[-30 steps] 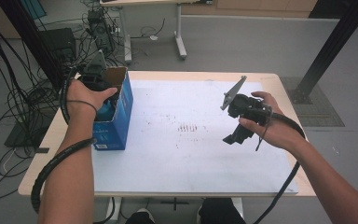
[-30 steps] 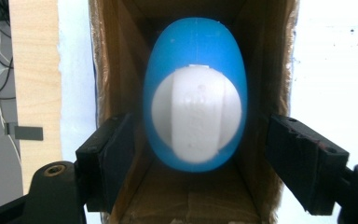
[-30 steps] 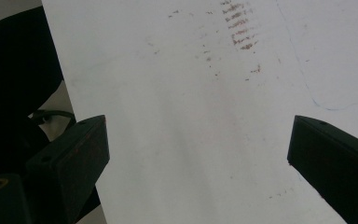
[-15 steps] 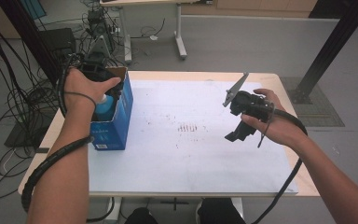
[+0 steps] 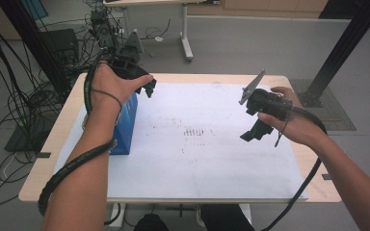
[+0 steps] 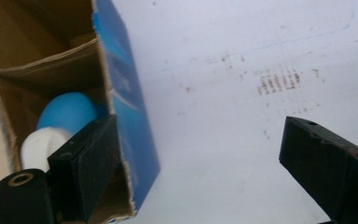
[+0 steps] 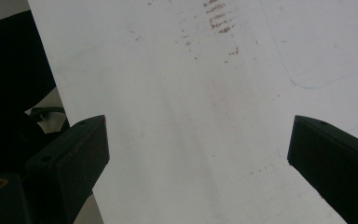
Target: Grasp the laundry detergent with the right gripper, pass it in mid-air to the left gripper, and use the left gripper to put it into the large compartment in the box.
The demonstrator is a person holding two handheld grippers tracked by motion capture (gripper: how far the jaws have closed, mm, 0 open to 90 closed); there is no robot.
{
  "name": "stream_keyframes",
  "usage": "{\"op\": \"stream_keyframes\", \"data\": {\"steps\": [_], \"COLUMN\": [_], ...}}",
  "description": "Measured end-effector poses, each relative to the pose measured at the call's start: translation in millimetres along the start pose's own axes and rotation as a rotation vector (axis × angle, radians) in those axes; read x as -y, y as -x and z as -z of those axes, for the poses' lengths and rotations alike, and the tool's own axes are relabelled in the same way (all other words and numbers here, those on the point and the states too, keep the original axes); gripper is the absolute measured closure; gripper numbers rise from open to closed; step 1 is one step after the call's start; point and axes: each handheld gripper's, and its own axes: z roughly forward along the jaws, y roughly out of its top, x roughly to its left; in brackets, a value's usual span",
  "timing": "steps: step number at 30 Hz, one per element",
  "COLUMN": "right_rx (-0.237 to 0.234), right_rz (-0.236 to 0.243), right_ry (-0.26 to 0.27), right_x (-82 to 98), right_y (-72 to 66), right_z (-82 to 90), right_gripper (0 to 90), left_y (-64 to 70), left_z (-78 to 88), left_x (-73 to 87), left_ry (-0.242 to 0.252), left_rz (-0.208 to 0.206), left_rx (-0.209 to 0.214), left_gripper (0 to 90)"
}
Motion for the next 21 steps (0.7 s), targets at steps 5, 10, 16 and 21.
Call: {"op": "stream_keyframes", "data": {"steps": [5,10,16,21], "right_rx": [0.004,-0.004,-0.007,-0.012], "right_rz": [-0.011,-0.010,-0.006,-0.006], "right_ry": [0.002,-0.003,-0.003,-0.006], "right_x": [1.7,2.8,1.0,1.5], "right_y": [3.8,5.1,7.0,8.2], "right_z": [1.3,-1.7,-2.7,-3.7], "right_gripper": [5.2,5.3,5.2,5.2], "left_y": [15.9,27.5,33.8,38.3], "left_z": [-3.1,-7.4,-9.2,-9.9], "left_x": [-4.5,-8.9,-12.0,-14.6], "left_ry": [0.011,-0.001,-0.008,-0.006], "left_rz": [-0.038,-0.064,-0.077,-0.079], "left_rx": [0.017,0.011,0.005,0.008], "left_gripper": [12.2,12.2,12.1,12.0]}}
